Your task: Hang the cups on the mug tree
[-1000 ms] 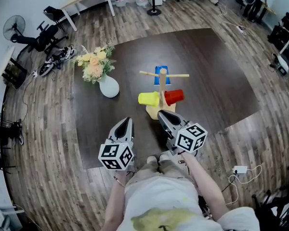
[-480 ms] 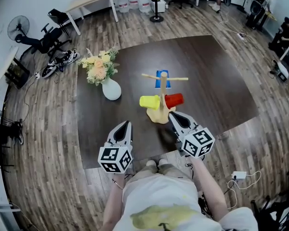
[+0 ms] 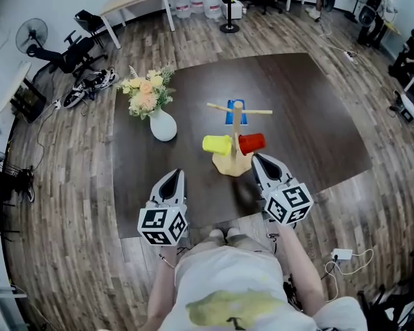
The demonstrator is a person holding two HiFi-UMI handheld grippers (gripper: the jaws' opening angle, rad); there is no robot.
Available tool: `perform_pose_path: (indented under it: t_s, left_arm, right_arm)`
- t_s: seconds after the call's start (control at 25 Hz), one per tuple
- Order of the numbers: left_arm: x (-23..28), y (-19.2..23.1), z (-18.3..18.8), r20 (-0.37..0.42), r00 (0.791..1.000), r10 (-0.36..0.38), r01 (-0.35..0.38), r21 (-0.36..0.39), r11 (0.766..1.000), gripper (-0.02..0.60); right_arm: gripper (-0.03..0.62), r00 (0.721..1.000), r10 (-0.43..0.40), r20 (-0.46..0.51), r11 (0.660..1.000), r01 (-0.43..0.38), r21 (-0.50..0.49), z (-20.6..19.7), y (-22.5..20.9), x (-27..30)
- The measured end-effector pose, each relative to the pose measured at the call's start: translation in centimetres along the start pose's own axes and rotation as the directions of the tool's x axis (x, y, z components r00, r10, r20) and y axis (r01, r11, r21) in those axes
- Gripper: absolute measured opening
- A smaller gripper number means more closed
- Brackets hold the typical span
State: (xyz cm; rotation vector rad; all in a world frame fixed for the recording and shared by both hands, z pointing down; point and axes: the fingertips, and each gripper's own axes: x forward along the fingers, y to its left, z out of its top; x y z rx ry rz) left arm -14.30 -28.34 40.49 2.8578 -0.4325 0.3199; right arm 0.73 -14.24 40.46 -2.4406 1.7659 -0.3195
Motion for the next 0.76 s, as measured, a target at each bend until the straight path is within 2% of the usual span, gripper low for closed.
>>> perform_pose_path:
  t_s: [0.76]
  left_arm:
    - [0.1, -0.5, 0.4, 0.009, 1.0, 0.024, -0.025, 0.013, 1.0, 0.023]
  right_arm:
    - [0.021, 0.998, -0.053, 0.016, 0.999, 0.053, -0.007, 0.3, -1.5, -0.7]
